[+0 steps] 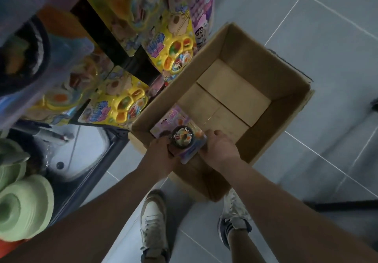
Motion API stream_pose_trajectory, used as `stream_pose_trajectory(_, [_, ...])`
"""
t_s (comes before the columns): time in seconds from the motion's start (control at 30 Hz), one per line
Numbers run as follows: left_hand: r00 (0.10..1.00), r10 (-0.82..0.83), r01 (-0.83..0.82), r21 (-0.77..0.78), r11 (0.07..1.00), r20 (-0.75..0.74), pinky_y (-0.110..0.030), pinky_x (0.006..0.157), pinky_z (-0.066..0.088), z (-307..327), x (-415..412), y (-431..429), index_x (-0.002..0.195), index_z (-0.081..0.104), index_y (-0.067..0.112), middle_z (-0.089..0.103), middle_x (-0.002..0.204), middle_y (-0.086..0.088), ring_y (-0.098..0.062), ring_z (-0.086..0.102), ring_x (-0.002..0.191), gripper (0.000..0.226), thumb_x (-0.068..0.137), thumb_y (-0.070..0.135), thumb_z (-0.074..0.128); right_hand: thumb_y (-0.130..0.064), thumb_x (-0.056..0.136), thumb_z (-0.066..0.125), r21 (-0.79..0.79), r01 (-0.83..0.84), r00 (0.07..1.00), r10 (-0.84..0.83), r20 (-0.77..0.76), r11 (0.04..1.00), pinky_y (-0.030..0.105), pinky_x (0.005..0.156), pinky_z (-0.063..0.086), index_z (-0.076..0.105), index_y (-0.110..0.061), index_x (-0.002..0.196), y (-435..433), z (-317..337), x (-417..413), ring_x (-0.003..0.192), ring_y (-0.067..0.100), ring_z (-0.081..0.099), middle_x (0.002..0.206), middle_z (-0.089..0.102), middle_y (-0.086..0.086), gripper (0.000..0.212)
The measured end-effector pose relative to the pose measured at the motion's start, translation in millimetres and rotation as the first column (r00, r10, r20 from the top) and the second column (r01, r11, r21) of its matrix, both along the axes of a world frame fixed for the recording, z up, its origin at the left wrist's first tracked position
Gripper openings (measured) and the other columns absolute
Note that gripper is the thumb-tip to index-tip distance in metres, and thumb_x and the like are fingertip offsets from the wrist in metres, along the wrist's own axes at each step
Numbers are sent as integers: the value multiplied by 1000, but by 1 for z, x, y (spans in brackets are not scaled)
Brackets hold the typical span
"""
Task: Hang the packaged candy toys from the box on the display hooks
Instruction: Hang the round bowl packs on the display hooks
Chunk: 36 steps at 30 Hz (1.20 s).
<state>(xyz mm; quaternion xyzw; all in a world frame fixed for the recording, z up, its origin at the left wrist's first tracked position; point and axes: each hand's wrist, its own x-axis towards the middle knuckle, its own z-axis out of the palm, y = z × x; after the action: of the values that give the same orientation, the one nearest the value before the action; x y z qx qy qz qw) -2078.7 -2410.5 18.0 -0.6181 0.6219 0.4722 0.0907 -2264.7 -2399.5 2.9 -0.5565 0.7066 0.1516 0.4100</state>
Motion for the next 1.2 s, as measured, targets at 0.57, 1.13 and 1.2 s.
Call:
stream_pose_trajectory(0.57, [913,-272,300,-48,953,304,-35,108,44,-65,8,-15,144,45,16,44,147,-8,-27,46,135,54,98,38,62,-36,90,70,38,-2,998,5,-65,999,40,93,46,44,-13,138,-37,-136,42,119,30,52,133,49,12,59])
stream_pose_trajectory(1.13, [969,191,-208,99,973,159,-38,105,44,-70,-33,-37,139,54,0,58,141,-21,-37,54,133,51,98,26,68,-32,81,83,-33,537,818,-510,266,843,29,75,45,53,-19,109,-15,-77,-52,97,19,59,105,63,-1,43])
stream_pose_trajectory(1.2, [916,356,-386,161,908,187,-36,106,42,-83,-43,-43,147,46,-2,52,148,-23,-36,49,138,62,97,26,69,-30,82,82,-29,577,787,-547,286,816,30,79,48,55,-18,114,-15,-73,-64,102,19,62,112,67,1,43])
